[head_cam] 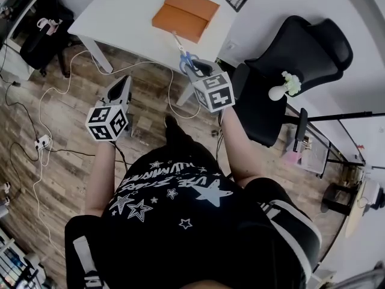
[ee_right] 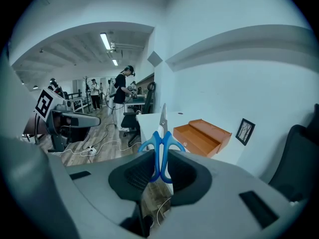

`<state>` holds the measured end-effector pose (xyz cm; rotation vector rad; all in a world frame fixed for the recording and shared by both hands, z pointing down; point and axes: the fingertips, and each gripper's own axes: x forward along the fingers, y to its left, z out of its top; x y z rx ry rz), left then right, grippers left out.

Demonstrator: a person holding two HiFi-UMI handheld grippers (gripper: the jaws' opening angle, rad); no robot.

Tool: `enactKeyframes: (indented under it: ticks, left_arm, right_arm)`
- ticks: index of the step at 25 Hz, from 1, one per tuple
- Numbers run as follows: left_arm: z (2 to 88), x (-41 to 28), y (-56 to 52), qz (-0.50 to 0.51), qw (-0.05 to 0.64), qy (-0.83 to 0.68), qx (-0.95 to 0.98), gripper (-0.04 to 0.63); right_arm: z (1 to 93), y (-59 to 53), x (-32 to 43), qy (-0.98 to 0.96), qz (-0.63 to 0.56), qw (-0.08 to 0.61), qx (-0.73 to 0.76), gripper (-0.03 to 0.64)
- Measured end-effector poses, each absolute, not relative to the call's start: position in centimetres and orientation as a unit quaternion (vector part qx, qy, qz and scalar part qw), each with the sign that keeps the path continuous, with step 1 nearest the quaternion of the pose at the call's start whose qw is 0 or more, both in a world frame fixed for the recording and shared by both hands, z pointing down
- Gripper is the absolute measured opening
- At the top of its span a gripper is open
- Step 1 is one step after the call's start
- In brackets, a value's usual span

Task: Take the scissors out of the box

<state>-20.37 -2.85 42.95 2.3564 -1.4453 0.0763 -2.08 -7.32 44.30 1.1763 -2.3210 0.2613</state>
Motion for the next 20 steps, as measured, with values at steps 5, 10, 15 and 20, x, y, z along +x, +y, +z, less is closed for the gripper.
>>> enactKeyframes:
  ticks: [5, 10, 15, 20]
  left_arm:
    - [43.1, -20.6, 0.7, 0.027, 0.180, -0.511, 0.840, 0.018]
    - [43.6, -20.2, 3.8, 0.029, 0.181, -0.506, 0.843, 0.018]
    - [44.4, -19.1, 6.9, 0.036, 0.183, -0.495, 0.849, 0.018]
    - [44.6, -18.5, 8.9, 0.041, 0.181, -0.485, 0.855, 0.018]
  right_arm:
    - [45.1, -3.1, -2.4, -0.856, 0.098, 0.261, 0.435, 0.103]
    - [46.0, 0.6, -1.8, -0.854, 0.102, 0.261, 0.438, 0.103]
    - [46.8, 4.0, -1.0, -0.851, 0.109, 0.260, 0.444, 0.103]
    - [46.9, 6.1, -0.7, -0.849, 0.108, 0.259, 0.448, 0.103]
